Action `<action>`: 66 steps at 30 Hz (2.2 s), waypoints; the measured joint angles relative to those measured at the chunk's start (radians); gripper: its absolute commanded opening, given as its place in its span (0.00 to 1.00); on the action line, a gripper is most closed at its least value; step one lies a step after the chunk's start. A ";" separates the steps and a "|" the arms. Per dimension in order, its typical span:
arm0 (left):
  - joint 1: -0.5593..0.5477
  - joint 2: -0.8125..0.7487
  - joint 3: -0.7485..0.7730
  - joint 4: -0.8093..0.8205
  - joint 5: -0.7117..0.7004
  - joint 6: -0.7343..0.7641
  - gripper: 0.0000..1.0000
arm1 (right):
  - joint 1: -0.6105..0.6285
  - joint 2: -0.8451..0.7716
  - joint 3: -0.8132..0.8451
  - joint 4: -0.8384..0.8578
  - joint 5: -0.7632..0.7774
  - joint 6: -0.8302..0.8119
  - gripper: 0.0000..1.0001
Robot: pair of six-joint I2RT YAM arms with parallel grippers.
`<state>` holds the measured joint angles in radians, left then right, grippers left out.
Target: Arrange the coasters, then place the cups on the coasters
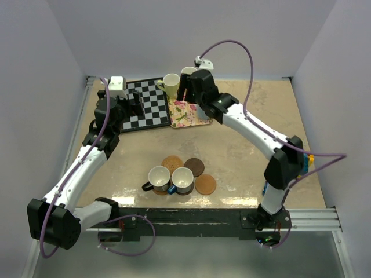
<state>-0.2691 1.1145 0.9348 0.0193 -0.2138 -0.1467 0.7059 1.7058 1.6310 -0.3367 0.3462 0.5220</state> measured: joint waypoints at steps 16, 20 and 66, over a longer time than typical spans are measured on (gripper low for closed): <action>0.000 0.000 0.000 -0.001 0.018 0.000 0.98 | -0.115 0.549 0.466 0.019 -0.049 0.027 0.64; 0.000 0.001 0.000 -0.002 0.023 -0.001 0.98 | -0.135 0.600 0.509 0.047 -0.049 0.039 0.65; 0.000 0.014 0.000 -0.003 0.040 -0.018 0.98 | -0.176 0.855 0.722 0.097 -0.075 0.044 0.19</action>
<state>-0.2691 1.1286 0.9348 0.0166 -0.1741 -0.1642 0.5297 2.5607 2.3531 -0.2398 0.2710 0.5659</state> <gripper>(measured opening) 0.983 0.260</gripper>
